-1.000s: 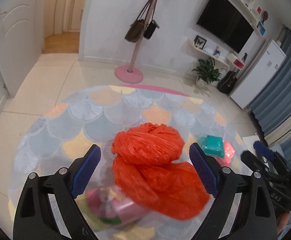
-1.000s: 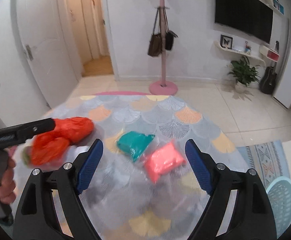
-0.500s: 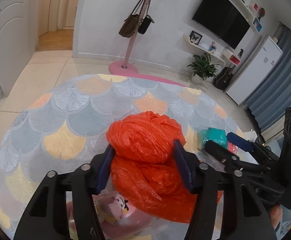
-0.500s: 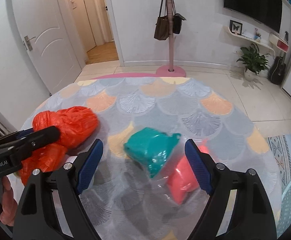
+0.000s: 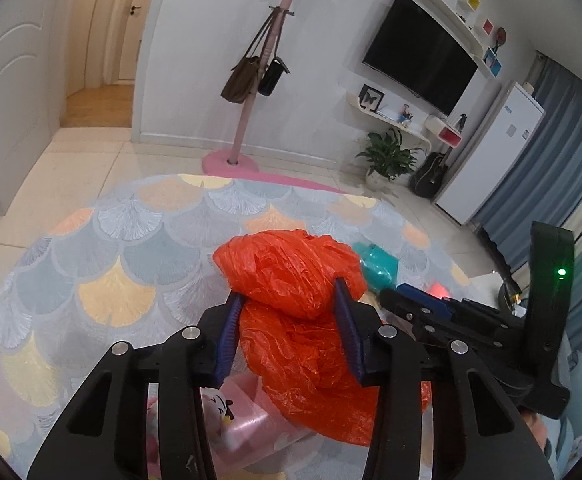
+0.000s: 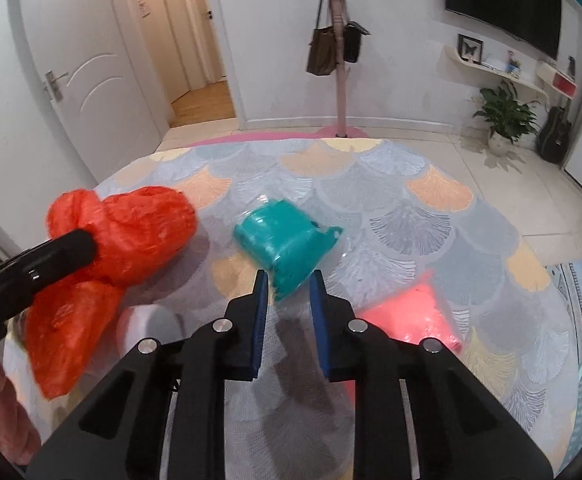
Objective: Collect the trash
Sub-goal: 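Grasp the red plastic bag with left tool while right tool grasps the teal packet, then carry red bag and teal packet over the basket and open both tools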
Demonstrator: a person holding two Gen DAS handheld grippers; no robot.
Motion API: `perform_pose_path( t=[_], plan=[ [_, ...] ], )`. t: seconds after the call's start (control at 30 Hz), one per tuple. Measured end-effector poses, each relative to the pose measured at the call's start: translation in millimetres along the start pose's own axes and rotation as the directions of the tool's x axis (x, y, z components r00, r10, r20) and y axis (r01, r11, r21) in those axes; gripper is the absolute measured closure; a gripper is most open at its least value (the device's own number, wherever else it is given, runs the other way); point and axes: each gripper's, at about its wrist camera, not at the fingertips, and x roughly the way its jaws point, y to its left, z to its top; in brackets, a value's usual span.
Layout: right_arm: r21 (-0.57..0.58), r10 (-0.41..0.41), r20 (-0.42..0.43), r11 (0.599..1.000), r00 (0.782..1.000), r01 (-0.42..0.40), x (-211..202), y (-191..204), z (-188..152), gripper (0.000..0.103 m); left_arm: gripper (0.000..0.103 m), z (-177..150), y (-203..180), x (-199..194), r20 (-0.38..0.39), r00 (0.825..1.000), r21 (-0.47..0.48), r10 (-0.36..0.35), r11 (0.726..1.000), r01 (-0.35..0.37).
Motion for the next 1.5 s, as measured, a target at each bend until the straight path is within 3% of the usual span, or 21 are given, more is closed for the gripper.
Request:
perform_pose_path(
  t=[0.1,0.17,0.2,0.33,0.43,0.57,0.73,0.83,1.03,1.17,1.37,1.5],
  plan=[
    [-0.031,-0.04,0.054,0.999,0.998,0.042,-17,6,4,0.075,0.062,1,2,-4,0.023,1.0,-0.012,-0.01,1.0,0.01],
    [-0.041,-0.045,0.08,0.998,0.996,0.048,-24,6,9,0.037,0.062,2,3,-8,0.046,0.999,-0.008,-0.003,1.0,0.004],
    [-0.048,-0.062,0.087,0.997,0.994,0.067,-25,7,15,0.033,0.062,2,3,-10,0.056,0.998,-0.006,0.004,1.0,-0.003],
    [-0.108,-0.057,0.052,0.992,0.997,0.062,-8,9,28,0.033,0.062,5,7,-17,0.101,0.994,-0.014,0.031,0.999,-0.03],
    [-0.151,-0.053,-0.015,0.987,0.999,0.05,14,11,34,0.033,0.062,8,13,-20,0.117,0.993,-0.044,0.022,0.999,-0.017],
    [-0.158,-0.036,-0.032,0.987,0.999,0.03,32,14,37,0.034,0.062,11,18,-23,0.131,0.991,-0.062,0.014,0.998,-0.006],
    [-0.126,-0.016,-0.044,0.992,0.999,0.011,38,12,36,0.055,0.062,11,18,-22,0.127,0.992,-0.06,0.007,0.998,0.0],
    [-0.106,-0.01,-0.028,0.994,1.0,0.007,31,12,34,0.059,0.062,11,15,-23,0.134,0.991,-0.049,0.006,0.999,0.001],
    [-0.047,0.0,0.082,0.999,0.997,0.003,-28,3,30,0.06,0.062,14,-1,-33,0.172,0.983,0.003,-0.061,0.998,0.061],
    [0.0,-0.039,0.161,0.999,0.986,0.04,-80,-20,24,0.06,0.062,14,-30,-43,0.172,0.979,0.056,-0.113,0.993,0.105],
    [0.133,-0.161,0.244,0.982,0.956,0.132,-156,-76,-5,0.06,0.062,3,-91,-56,0.163,0.971,0.156,-0.175,0.976,0.15],
    [0.24,-0.245,0.252,0.953,0.936,0.184,-193,-123,-32,0.06,0.062,-9,-140,-54,0.127,0.964,0.227,-0.235,0.953,0.203]
  ],
)
